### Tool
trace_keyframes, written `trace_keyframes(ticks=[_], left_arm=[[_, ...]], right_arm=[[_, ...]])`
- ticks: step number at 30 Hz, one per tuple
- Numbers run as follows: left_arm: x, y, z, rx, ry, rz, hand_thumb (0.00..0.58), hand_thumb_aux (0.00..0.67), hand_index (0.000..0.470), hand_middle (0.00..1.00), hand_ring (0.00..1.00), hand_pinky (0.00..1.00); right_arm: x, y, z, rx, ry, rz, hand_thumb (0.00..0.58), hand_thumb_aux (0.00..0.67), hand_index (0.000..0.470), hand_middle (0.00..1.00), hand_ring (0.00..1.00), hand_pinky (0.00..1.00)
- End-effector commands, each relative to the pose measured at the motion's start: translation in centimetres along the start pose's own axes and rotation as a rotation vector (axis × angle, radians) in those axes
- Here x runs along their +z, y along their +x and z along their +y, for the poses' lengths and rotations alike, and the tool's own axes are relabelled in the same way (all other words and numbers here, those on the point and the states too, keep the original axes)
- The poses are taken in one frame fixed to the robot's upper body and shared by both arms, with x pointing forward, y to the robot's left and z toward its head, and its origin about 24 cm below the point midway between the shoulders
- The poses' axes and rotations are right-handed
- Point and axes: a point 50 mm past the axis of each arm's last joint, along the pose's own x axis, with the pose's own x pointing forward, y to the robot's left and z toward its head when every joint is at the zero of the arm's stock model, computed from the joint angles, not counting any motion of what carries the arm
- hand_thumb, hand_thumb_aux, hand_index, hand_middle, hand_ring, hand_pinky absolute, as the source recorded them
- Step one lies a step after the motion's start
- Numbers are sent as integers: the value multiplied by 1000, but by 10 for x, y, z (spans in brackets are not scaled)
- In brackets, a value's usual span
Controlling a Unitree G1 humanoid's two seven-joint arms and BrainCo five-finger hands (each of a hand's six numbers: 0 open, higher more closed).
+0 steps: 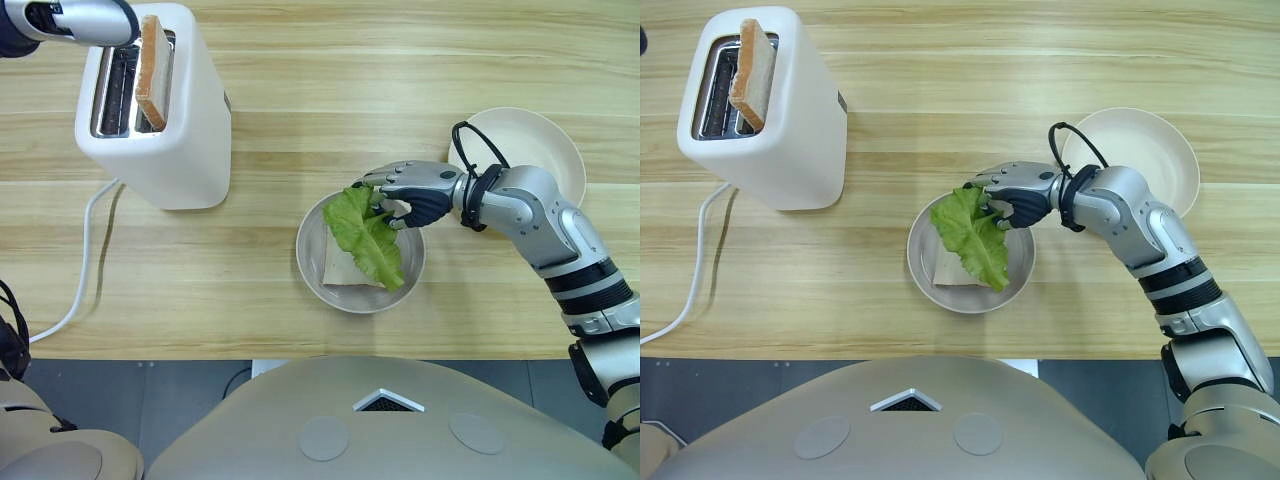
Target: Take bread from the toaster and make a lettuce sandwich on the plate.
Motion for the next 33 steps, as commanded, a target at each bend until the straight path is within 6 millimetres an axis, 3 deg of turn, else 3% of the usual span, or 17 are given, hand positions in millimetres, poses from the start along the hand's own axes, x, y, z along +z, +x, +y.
trace_keyframes(ticks=[1, 3, 4, 5, 6, 8, 9, 10, 16, 23, 33], left_arm=[[-25, 1, -4, 7, -8, 90, 0, 0, 0, 0, 0, 0], [-38, 3, -8, 11, 6, 145, 0, 0, 0, 0, 0, 0], [-42, 3, -12, 3, 10, 163, 0, 0, 0, 0, 0, 0], [-44, 2, -15, -5, 16, 175, 0, 0, 0, 0, 0, 0], [-44, 1, -16, -11, 20, 178, 0, 0, 0, 0, 0, 0], [-42, 0, -16, -16, 38, 175, 0, 0, 0, 0, 0, 0], [-41, 0, -16, -18, 53, 180, 0, 0, 0, 0, 0, 0], [-40, 1, -16, -23, 65, 181, 0, 0, 0, 0, 0, 0], [-48, 9, -25, -42, 99, 232, 0, 0, 0, 0, 0, 0], [-76, 18, -27, -52, 246, 489, 0, 0, 0, 0, 0, 0], [-88, 16, -13, -19, 343, 623, 0, 0, 0, 0, 0, 0]], right_arm=[[4, -6, 1, 16, -13, -14, 580, 670, 470, 0, 0, 0], [5, -5, 5, 29, -32, -7, 580, 670, 470, 0, 0, 0], [5, -5, 6, 37, -45, 1, 579, 638, 448, 0, 0, 0], [5, -5, 8, 42, -55, 7, 551, 520, 365, 0, 0, 0], [4, -6, 8, 46, -64, 15, 546, 507, 356, 0, 0, 0], [3, -7, 10, 53, -74, 25, 464, 370, 260, 0, 0, 0], [2, -8, 10, 54, -85, 34, 438, 339, 238, 0, 0, 0], [0, -8, 10, 49, -98, 47, 0, 0, 0, 0, 0, 0], [-4, -17, -1, -50, -91, 76, 0, 0, 0, 0, 0, 0], [-29, -70, -32, -297, -46, 279, 0, 0, 0, 0, 0, 0], [-43, -83, -21, -297, -41, 386, 0, 0, 0, 0, 0, 0]])
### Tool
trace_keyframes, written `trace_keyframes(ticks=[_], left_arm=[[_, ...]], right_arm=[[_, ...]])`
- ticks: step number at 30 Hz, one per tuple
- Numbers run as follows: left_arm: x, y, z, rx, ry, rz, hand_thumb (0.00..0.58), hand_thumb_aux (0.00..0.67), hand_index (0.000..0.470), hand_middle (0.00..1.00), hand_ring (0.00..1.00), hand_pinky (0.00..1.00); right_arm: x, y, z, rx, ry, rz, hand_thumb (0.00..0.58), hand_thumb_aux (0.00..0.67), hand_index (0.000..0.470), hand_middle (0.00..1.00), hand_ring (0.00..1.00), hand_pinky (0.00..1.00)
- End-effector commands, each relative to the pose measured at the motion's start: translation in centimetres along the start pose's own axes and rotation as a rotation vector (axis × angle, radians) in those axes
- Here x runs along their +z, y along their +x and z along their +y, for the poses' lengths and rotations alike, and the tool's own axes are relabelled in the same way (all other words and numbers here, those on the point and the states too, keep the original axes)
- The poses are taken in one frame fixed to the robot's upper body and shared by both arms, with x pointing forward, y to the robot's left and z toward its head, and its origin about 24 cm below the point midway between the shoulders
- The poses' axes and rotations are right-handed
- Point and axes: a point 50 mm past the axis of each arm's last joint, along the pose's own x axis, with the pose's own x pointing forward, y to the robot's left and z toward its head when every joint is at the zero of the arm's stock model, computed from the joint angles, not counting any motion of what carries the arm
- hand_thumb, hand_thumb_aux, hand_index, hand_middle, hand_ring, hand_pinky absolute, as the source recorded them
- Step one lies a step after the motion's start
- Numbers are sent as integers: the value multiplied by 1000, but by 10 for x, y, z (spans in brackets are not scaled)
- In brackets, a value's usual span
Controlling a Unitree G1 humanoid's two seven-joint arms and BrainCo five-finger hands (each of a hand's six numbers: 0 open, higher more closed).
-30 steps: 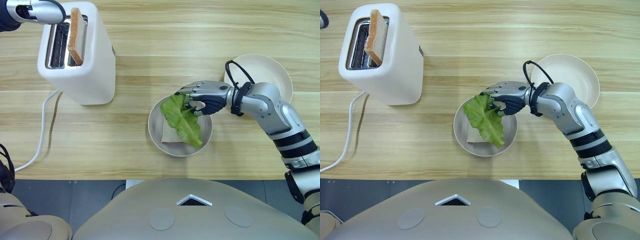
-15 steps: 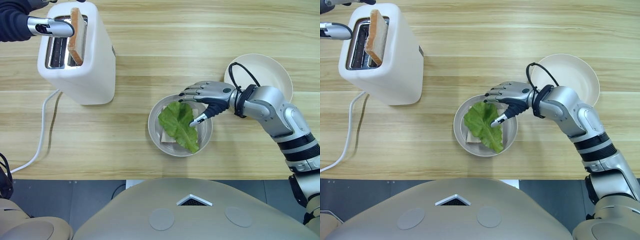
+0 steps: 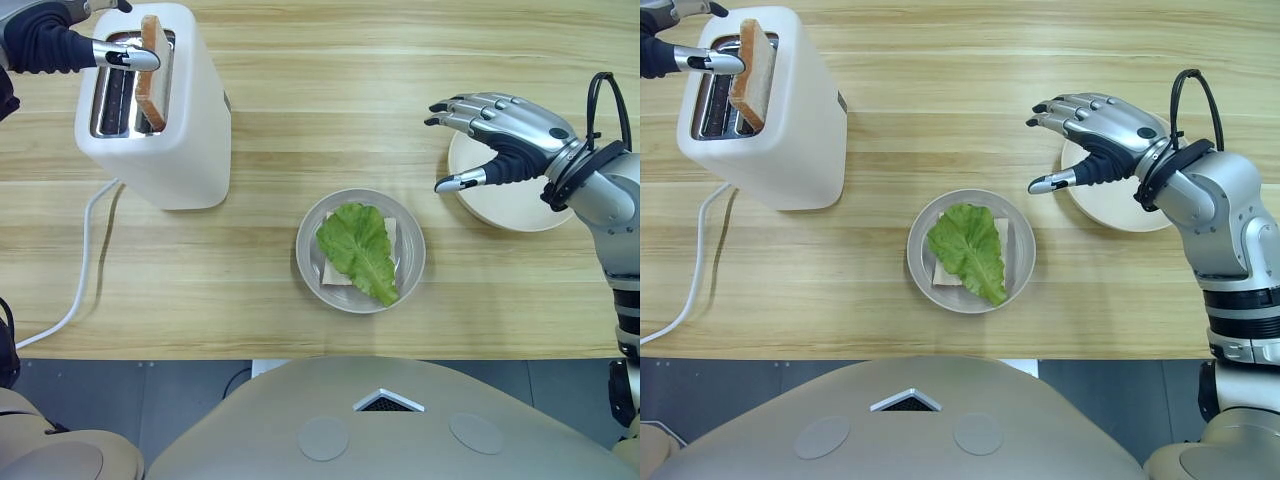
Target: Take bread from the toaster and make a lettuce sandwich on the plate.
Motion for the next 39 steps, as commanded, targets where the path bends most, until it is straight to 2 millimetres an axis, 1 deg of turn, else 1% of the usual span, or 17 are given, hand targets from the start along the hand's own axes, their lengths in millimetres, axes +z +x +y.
trace_keyframes(ticks=[1, 7, 8, 10, 12, 15, 17, 18, 19, 21, 22, 23, 28, 35, 36, 37, 39], left_arm=[[-4, -3, 9, 19, 34, 49, 0, 0, 0, 0, 0, 0], [2, 5, 0, -50, 36, 53, 0, 0, 0, 0, 0, 0], [3, 6, -1, -59, 33, 50, 14, 8, 6, 0, 0, 0], [6, 7, -2, -71, 27, 40, 92, 55, 39, 0, 0, 0], [8, 8, -3, -82, 20, 33, 120, 74, 52, 0, 0, 0], [9, 10, -5, -98, 10, 30, 124, 76, 53, 0, 0, 0], [10, 12, -5, -103, 4, 29, 136, 84, 59, 0, 0, 0], [10, 12, -5, -105, 2, 29, 152, 95, 66, 0, 0, 0], [11, 12, -5, -107, 1, 29, 212, 137, 96, 0, 0, 0], [12, 13, -6, -111, -1, 27, 278, 187, 131, 0, 0, 0], [12, 13, -6, -114, -2, 26, 325, 226, 159, 0, 0, 0], [13, 14, -7, -117, -3, 24, 352, 250, 175, 0, 0, 0], [16, 17, -10, -140, -4, 19, 371, 268, 188, 0, 0, 0], [26, 26, -14, -171, -11, 5, 374, 271, 190, 0, 0, 0], [26, 29, -14, -177, -9, 9, 387, 284, 199, 0, 0, 0], [26, 31, -15, -184, -6, 14, 413, 310, 217, 0, 0, 0], [26, 33, -16, -196, -3, 21, 417, 315, 221, 0, 0, 0]], right_arm=[[-7, -3, 3, 14, -9, 37, 0, 0, 0, 0, 0, 0], [-9, -2, 3, 14, -19, 51, 0, 0, 0, 0, 0, 0], [-10, -2, 4, 15, -21, 55, 0, 0, 0, 0, 0, 0], [-11, -3, 4, 16, -22, 61, 0, 0, 0, 0, 0, 0], [-13, -3, 4, 15, -20, 67, 0, 0, 0, 0, 0, 0], [-18, -3, 6, 19, -19, 86, 0, 0, 0, 0, 0, 0], [-20, -3, 7, 21, -20, 96, 0, 0, 0, 0, 0, 0], [-21, -3, 8, 21, -19, 98, 0, 0, 0, 0, 0, 0], [-20, -4, 8, 20, -19, 98, 0, 0, 0, 0, 0, 0], [-20, -4, 8, 19, -18, 99, 0, 0, 0, 0, 0, 0], [-21, -4, 8, 18, -17, 100, 0, 0, 0, 0, 0, 0], [-21, -4, 9, 18, -16, 102, 0, 0, 0, 0, 0, 0], [-22, -5, 11, 19, -12, 110, 0, 0, 0, 0, 0, 0], [-24, -6, 14, 27, -11, 128, 0, 0, 0, 0, 0, 0], [-24, -7, 14, 27, -12, 130, 0, 0, 0, 0, 0, 0], [-24, -7, 14, 26, -13, 131, 0, 0, 0, 0, 0, 0], [-23, -6, 14, 24, -13, 130, 0, 0, 0, 0, 0, 0]])
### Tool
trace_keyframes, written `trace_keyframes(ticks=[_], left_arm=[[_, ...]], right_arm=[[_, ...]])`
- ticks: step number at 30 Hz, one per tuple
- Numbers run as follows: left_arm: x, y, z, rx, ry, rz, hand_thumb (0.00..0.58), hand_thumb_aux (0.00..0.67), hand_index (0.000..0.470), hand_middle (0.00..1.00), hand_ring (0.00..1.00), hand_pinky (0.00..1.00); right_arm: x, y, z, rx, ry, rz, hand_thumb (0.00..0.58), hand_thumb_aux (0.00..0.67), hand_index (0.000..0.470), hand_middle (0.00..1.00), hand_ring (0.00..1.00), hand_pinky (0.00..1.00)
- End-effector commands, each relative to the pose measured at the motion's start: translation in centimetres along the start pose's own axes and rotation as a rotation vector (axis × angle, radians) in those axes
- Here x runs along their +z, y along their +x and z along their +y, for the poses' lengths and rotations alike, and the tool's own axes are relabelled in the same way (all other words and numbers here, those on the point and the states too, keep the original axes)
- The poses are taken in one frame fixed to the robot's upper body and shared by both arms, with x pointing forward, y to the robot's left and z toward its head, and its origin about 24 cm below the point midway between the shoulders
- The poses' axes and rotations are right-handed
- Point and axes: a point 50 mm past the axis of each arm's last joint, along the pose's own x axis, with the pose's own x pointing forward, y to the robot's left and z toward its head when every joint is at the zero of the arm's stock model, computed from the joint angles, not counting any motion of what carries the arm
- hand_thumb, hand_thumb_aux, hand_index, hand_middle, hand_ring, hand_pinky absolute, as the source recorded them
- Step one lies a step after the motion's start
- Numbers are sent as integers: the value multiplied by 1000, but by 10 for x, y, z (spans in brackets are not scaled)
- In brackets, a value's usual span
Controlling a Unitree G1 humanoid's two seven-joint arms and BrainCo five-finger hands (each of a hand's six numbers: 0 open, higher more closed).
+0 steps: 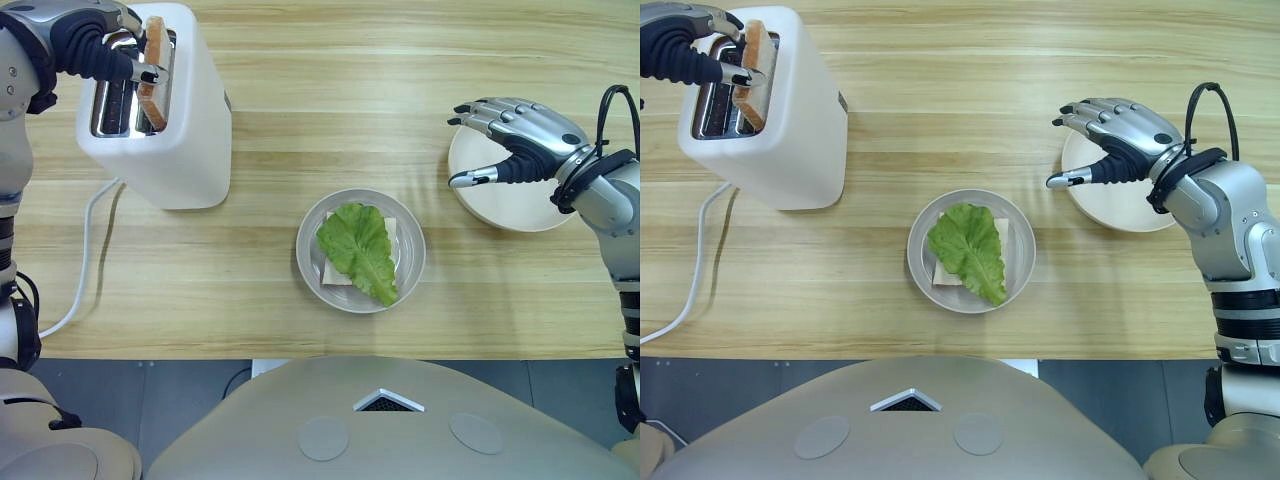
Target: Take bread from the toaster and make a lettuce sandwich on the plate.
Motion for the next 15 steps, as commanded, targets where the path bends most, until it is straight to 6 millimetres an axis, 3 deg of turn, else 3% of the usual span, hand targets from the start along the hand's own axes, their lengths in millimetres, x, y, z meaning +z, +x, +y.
trace_keyframes(ticks=[1, 6, 10, 12, 14, 15], left_arm=[[4, 9, -9, -66, 3, -6, 417, 315, 221, 0, 0, 0], [9, 6, -4, -57, 3, -25, 400, 297, 208, 0, 0, 0], [10, 7, -6, -68, 2, -27, 343, 242, 170, 0, 0, 0], [11, 7, -7, -72, 4, -26, 255, 168, 118, 0, 0, 0], [11, 8, -7, -73, 6, -25, 216, 139, 98, 0, 0, 0], [11, 8, -7, -74, 6, -25, 152, 95, 66, 0, 0, 0]], right_arm=[[-1, -2, 1, 11, -10, 13, 0, 0, 0, 0, 0, 0], [-5, -2, 3, 16, -13, 37, 0, 0, 0, 0, 0, 0], [-7, -1, 3, 16, -20, 50, 0, 0, 0, 0, 0, 0], [-8, -1, 3, 17, -21, 55, 0, 0, 0, 0, 0, 0], [-9, -2, 3, 18, -22, 60, 0, 0, 0, 0, 0, 0], [-9, -2, 3, 18, -22, 63, 0, 0, 0, 0, 0, 0]])
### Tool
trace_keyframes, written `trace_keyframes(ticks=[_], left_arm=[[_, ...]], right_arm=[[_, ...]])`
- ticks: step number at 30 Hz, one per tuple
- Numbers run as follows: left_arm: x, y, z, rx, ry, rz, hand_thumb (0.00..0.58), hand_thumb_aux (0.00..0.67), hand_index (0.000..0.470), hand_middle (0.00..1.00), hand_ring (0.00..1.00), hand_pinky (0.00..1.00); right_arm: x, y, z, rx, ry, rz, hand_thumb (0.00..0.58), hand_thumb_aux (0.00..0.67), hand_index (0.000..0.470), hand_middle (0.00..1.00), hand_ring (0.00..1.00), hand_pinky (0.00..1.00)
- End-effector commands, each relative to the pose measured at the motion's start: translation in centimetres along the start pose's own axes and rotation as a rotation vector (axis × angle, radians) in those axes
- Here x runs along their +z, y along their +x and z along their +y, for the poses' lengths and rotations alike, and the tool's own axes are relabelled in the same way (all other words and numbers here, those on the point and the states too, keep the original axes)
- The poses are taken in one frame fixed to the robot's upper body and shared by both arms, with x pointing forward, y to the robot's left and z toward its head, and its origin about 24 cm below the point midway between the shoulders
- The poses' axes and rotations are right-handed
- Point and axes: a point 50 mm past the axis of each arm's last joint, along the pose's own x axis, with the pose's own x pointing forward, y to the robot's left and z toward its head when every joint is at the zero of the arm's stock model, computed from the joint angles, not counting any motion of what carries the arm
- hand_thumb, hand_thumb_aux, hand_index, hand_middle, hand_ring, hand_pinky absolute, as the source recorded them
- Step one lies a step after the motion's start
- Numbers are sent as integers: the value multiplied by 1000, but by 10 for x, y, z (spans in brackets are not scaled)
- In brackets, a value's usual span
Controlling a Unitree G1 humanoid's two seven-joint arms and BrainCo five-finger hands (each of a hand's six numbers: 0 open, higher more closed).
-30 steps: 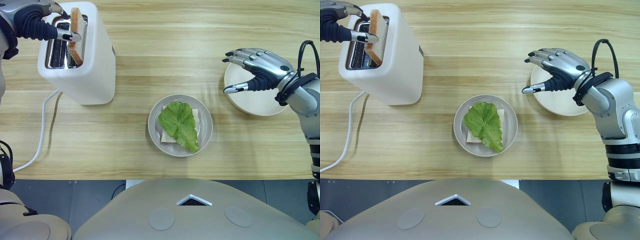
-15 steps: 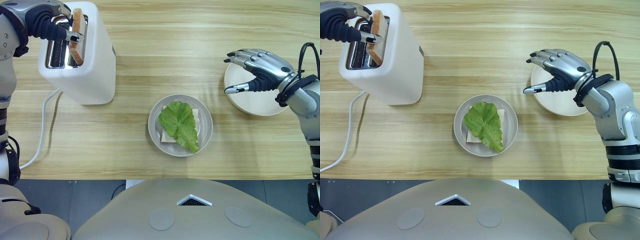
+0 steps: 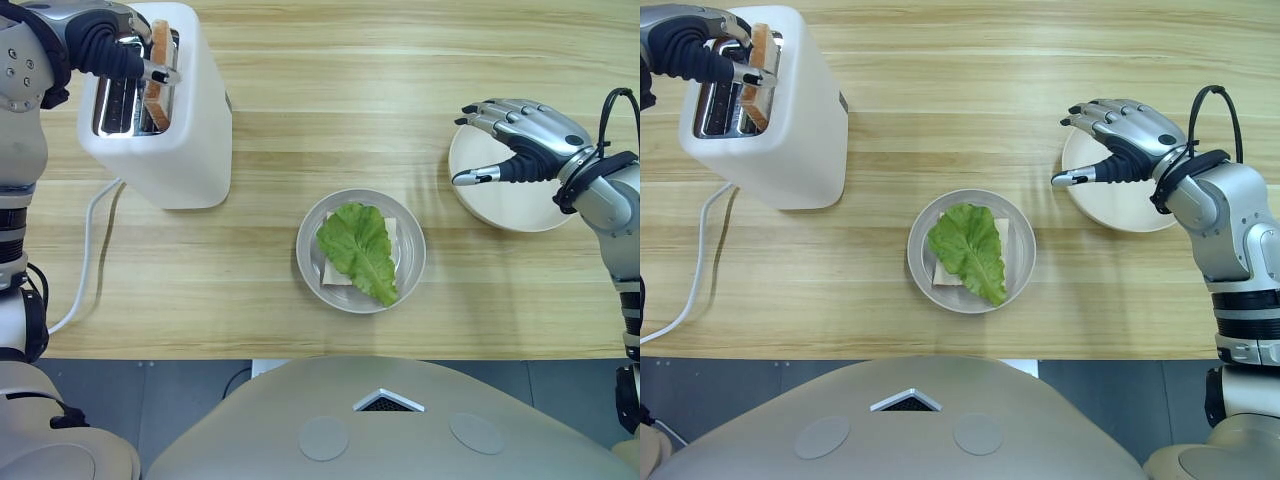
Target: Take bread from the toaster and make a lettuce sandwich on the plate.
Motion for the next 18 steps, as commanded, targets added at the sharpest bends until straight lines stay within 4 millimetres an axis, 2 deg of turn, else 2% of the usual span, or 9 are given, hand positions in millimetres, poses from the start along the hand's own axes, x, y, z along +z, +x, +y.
trace_keyframes(ticks=[1, 2, 6, 7, 9, 14, 16, 17, 18], left_arm=[[6, 4, -6, -34, 9, -22, 100, 60, 42, 0, 0, 0], [6, 4, -6, -35, 9, -21, 0, 0, 0, 0, 0, 0], [6, 5, -7, -43, 19, -14, 0, 0, 0, 0, 0, 0], [5, 5, -7, -45, 22, -13, 58, 34, 24, 0, 0, 0], [5, 5, -8, -51, 30, -8, 66, 39, 28, 0, 0, 0], [1, 5, -11, -70, 52, 10, 220, 142, 100, 0, 0, 0], [1, 6, -12, -76, 60, 14, 331, 231, 162, 0, 0, 0], [0, 6, -13, -78, 61, 16, 410, 307, 216, 0, 0, 0], [0, 6, -14, -80, 62, 17, 456, 360, 253, 0, 0, 0]], right_arm=[[-5, -2, 2, 17, -14, 24, 0, 0, 0, 0, 0, 0], [-5, -2, 2, 17, -14, 26, 0, 0, 0, 0, 0, 0], [-6, -2, 1, 15, -16, 30, 0, 0, 0, 0, 0, 0], [-6, -2, 1, 15, -17, 31, 0, 0, 0, 0, 0, 0], [-7, -3, 0, 13, -18, 34, 0, 0, 0, 0, 0, 0], [-9, -3, -1, 9, -22, 38, 0, 0, 0, 0, 0, 0], [-9, -3, -2, 6, -23, 40, 0, 0, 0, 0, 0, 0], [-10, -3, -2, 5, -23, 42, 0, 0, 0, 0, 0, 0], [-11, -3, -3, 5, -23, 44, 0, 0, 0, 0, 0, 0]])
